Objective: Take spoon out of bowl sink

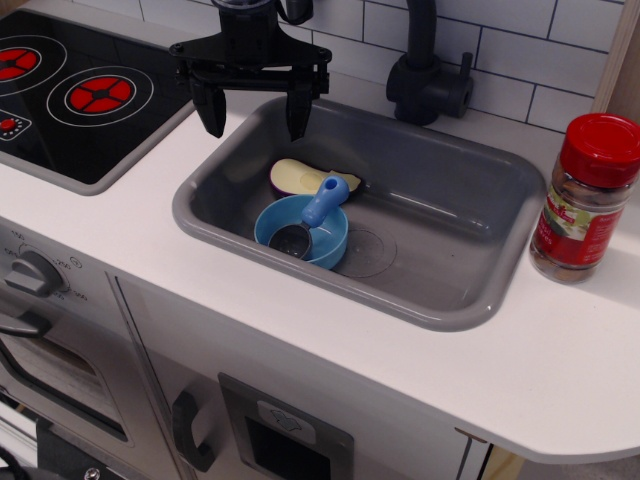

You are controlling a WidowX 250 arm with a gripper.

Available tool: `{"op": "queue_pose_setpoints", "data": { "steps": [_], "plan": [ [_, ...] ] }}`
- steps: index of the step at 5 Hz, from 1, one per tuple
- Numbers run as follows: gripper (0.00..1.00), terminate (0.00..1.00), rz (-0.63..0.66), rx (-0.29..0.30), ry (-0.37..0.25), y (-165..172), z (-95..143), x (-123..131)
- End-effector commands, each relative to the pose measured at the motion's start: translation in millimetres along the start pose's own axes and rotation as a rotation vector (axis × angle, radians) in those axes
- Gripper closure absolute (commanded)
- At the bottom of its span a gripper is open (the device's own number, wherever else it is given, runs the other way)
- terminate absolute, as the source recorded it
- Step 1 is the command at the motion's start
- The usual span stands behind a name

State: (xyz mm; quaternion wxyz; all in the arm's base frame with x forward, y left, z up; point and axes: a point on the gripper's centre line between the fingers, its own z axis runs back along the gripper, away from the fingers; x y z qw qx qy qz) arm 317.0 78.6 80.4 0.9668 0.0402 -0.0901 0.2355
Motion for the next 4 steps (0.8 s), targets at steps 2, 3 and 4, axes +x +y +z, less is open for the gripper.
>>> {"op": "queue_pose_setpoints", "data": {
  "steps": [2,3,4],
  "plan": [
    [0.0,0.0,-0.211,-0.045,-0.008,-13,-10,2],
    [0.0,0.0,-0.397,-0.095,-0.032,-28,-16,-1],
    [0.0,0.0,-0.51,-0.147,-0.033,-45,-19,2]
  ]
}}
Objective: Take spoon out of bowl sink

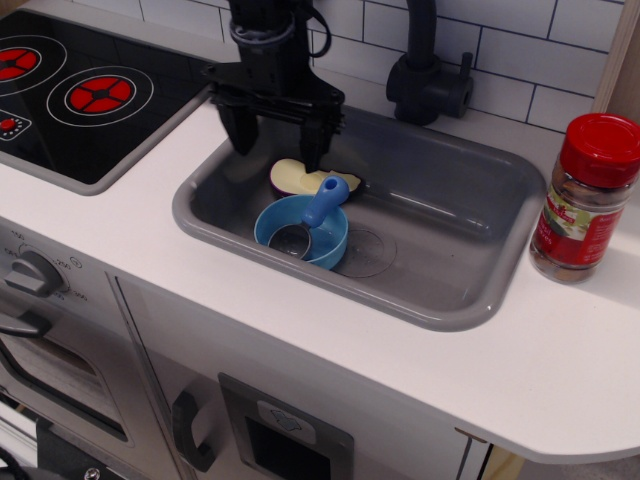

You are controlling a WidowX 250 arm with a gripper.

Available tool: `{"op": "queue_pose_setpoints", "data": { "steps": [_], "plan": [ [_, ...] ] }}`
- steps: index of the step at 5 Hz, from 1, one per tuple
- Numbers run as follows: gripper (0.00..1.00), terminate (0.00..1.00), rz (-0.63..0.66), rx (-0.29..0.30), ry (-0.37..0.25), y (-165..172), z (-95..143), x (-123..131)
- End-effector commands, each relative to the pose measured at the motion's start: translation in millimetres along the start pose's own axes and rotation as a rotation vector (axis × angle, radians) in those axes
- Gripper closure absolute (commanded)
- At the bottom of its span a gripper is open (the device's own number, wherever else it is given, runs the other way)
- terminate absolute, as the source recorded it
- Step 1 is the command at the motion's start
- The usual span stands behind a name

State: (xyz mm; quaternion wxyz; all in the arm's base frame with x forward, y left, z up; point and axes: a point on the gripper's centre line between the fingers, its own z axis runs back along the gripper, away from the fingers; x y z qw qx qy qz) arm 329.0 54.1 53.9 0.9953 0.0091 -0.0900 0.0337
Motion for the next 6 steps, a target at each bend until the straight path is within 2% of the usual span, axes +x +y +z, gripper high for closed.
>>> {"op": "queue_pose_setpoints", "data": {
  "steps": [1,3,5,6],
  "plan": [
    [0.0,0.0,-0.17,-0.033,-0.03,-25,-2,13],
    [0.0,0.0,-0.211,0.02,-0.044,-37,-19,12],
    [0.0,0.0,-0.207,0.048,-0.039,-39,-32,9],
    [0.0,0.0,-0.188,0.043,-0.032,-36,-32,11]
  ]
}}
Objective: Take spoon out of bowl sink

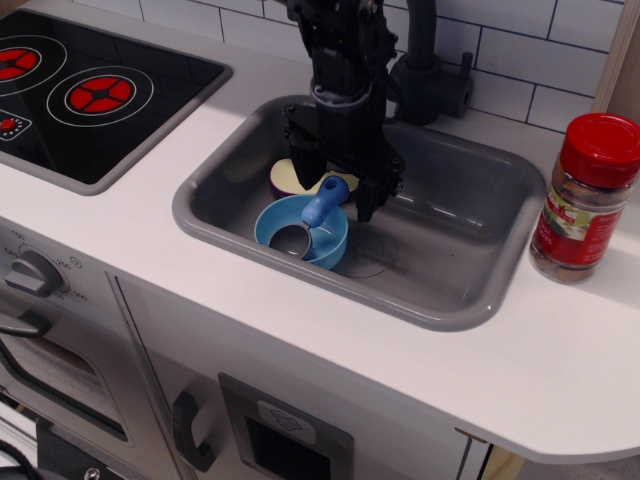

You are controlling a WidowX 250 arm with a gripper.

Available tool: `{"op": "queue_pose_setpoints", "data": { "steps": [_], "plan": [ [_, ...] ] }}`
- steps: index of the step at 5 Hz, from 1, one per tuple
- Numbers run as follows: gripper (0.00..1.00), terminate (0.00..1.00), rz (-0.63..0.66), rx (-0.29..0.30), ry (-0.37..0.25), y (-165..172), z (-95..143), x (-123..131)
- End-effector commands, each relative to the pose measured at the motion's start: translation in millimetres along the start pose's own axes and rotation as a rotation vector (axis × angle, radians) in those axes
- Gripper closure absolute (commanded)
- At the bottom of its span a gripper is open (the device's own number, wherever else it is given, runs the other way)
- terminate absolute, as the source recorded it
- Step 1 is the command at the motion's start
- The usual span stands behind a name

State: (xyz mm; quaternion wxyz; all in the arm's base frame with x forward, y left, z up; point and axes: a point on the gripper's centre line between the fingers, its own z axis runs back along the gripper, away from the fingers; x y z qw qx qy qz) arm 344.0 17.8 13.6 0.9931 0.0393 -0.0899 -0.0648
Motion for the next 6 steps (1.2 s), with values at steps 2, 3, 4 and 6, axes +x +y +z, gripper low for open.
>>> {"op": "queue_pose_setpoints", "data": {
  "steps": [2,3,4,6],
  "plan": [
    [0.0,0.0,0.038,0.001,-0.008,5,6,9],
    [1.0,0.0,0.041,0.001,-0.006,6,5,10],
    [1.0,0.0,0.06,-0.001,-0.018,9,12,12],
    [1.0,0.0,0.115,0.003,-0.057,26,39,13]
  ]
}}
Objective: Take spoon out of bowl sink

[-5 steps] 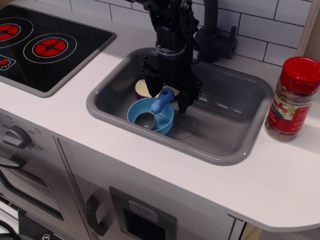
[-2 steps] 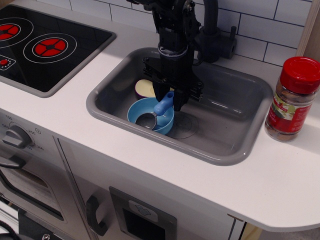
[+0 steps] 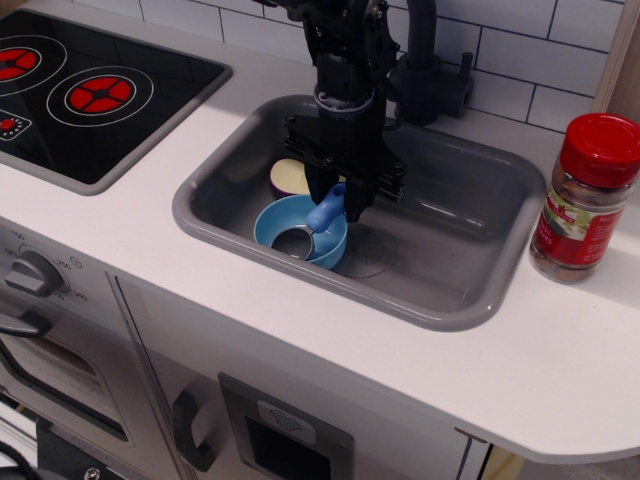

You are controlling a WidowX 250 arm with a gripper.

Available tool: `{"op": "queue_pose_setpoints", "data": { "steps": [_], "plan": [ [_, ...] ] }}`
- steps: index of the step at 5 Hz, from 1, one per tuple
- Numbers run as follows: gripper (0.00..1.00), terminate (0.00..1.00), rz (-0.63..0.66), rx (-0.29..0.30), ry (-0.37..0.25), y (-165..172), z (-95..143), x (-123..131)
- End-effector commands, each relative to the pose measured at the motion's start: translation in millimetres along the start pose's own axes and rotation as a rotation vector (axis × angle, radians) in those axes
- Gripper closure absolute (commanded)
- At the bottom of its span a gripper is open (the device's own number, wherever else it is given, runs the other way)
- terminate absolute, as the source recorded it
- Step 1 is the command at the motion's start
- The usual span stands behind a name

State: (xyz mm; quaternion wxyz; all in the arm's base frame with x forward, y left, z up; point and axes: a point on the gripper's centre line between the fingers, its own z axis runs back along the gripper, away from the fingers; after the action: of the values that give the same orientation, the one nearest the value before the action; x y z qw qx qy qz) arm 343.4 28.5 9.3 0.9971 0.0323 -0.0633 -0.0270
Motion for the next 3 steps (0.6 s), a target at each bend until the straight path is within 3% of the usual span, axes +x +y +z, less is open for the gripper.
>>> {"op": "queue_pose_setpoints", "data": {
  "steps": [1,2,3],
  "plan": [
    [1.0,0.0,0.099,0.032,-0.165,20,65,15],
    [1.0,0.0,0.172,0.035,-0.159,13,76,21],
    [1.0,0.0,0.296,0.061,-0.15,-8,72,24]
  ]
}}
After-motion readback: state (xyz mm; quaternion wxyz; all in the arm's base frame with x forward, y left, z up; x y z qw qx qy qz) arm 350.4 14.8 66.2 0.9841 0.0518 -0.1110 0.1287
